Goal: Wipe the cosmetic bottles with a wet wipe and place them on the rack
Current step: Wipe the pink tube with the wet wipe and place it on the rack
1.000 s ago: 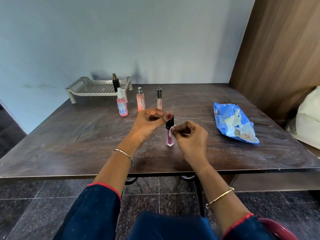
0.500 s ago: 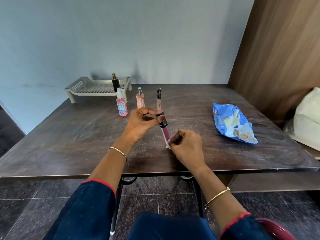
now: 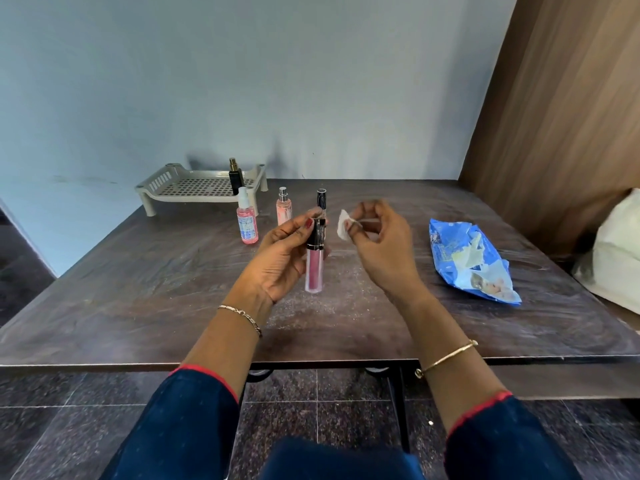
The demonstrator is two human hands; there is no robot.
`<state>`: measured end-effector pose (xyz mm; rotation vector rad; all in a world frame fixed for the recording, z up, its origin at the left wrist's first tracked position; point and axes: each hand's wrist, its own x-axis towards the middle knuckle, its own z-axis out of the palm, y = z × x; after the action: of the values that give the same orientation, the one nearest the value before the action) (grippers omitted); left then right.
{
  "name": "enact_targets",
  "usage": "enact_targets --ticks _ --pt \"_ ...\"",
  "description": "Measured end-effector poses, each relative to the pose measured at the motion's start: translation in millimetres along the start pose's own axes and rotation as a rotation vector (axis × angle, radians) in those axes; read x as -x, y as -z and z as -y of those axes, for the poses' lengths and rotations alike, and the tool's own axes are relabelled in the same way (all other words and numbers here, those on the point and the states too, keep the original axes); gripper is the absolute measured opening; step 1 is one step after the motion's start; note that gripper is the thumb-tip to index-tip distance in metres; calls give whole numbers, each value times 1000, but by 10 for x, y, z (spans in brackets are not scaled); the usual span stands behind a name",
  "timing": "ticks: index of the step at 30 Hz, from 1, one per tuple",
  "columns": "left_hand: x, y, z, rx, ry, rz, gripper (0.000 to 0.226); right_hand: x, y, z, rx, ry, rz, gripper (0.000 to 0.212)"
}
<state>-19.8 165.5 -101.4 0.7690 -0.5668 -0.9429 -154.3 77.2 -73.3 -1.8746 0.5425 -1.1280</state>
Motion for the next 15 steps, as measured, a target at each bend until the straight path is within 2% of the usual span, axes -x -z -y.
enact_targets --ticks 5,8,12,15 --pt "-47 -135 154 236 23 -92 17 -104 -151 61 108 165 33 26" --pt "-38 -197 193 362 54 -68 18 -114 -164 27 314 314 49 25" --pt "-28 -217 228 444 64 -113 20 -69 -156 -9 544 528 117 21" --pt "-63 -201 230 484 82 -146 22 46 -126 -64 621 601 160 22"
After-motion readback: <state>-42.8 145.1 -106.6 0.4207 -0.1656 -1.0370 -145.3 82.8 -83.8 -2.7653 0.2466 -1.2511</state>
